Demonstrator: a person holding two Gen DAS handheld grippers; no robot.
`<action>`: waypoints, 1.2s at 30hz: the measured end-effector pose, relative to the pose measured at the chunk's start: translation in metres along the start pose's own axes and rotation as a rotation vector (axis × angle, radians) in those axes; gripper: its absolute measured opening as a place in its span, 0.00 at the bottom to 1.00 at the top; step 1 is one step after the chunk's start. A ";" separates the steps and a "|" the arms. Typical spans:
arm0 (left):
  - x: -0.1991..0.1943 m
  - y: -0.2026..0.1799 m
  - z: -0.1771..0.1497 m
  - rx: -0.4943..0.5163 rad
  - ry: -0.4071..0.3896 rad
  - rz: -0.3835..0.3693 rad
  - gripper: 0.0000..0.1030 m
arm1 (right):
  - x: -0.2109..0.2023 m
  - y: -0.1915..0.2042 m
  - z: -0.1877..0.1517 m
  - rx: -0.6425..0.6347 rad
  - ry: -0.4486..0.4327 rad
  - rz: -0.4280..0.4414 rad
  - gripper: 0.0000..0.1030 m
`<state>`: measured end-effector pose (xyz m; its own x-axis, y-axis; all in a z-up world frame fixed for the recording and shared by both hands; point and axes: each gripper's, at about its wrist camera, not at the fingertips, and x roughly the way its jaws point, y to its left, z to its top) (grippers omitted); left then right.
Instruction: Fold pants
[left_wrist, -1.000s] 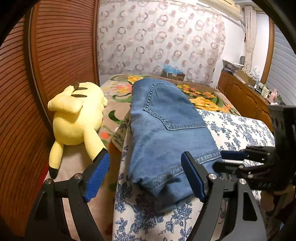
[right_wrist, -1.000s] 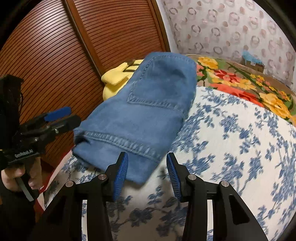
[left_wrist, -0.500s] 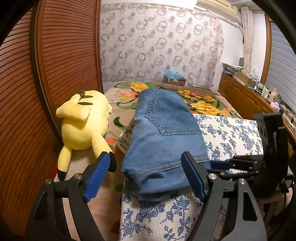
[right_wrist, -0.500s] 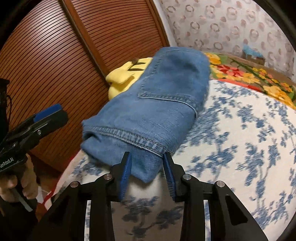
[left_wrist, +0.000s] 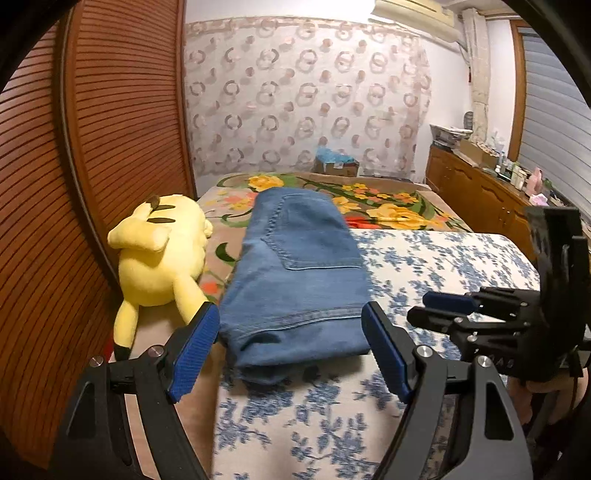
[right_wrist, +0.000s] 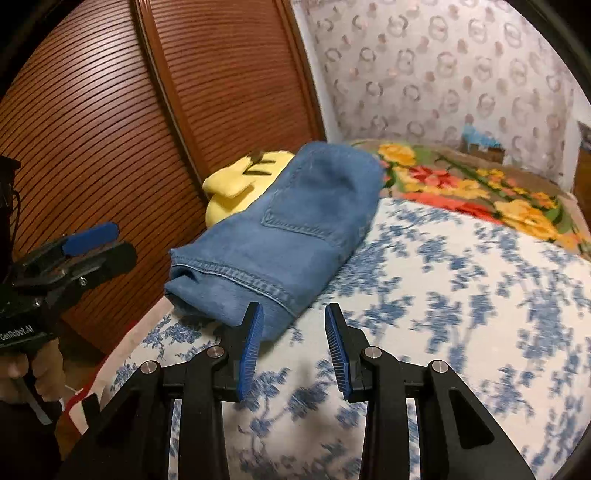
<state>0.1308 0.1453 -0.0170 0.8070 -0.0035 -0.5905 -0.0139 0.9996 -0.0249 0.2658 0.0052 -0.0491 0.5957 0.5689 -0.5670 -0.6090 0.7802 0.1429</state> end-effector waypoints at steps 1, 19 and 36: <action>-0.002 -0.005 0.000 0.004 -0.004 -0.006 0.77 | -0.008 -0.001 -0.003 0.000 -0.009 -0.010 0.35; -0.034 -0.079 -0.007 0.057 -0.029 -0.120 0.78 | -0.141 -0.026 -0.054 0.035 -0.121 -0.152 0.39; -0.066 -0.145 0.009 0.103 -0.126 -0.155 0.85 | -0.306 -0.016 -0.089 0.047 -0.328 -0.388 0.75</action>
<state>0.0844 0.0013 0.0328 0.8625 -0.1600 -0.4802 0.1711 0.9850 -0.0208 0.0466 -0.2044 0.0503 0.9110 0.2808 -0.3020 -0.2907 0.9567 0.0126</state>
